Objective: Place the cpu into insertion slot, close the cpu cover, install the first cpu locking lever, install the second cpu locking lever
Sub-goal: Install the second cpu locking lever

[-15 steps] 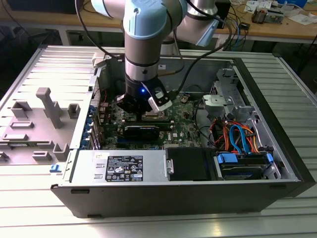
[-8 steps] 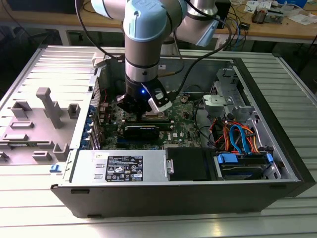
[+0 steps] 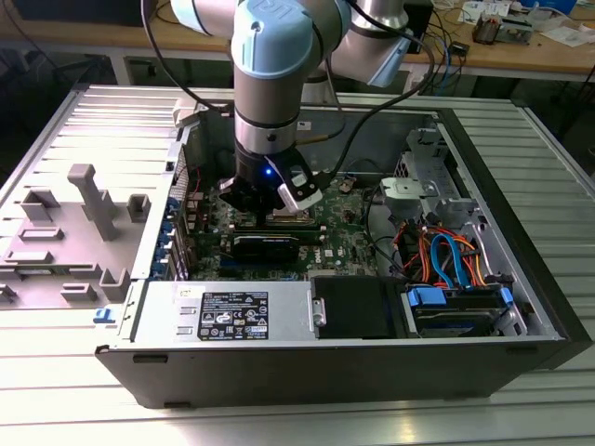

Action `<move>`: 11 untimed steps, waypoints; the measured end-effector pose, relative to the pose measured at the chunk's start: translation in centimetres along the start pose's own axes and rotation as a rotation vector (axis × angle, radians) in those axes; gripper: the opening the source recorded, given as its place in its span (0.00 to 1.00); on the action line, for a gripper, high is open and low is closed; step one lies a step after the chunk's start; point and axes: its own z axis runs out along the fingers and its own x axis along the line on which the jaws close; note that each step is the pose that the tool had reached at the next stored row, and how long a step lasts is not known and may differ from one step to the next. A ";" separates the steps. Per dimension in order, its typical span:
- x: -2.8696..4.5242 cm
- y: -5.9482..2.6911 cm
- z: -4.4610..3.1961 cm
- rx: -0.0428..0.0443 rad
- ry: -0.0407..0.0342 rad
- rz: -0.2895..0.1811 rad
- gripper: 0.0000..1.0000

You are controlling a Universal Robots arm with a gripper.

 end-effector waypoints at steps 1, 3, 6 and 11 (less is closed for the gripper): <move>0.03 0.00 0.00 -0.0005 0.0000 0.000 0.11; 0.20 0.02 0.01 -0.0046 -0.0004 0.000 0.11; 0.22 0.02 0.08 -0.0129 -0.0017 -0.001 0.11; 0.20 0.03 0.22 -0.0284 -0.0043 -0.001 0.11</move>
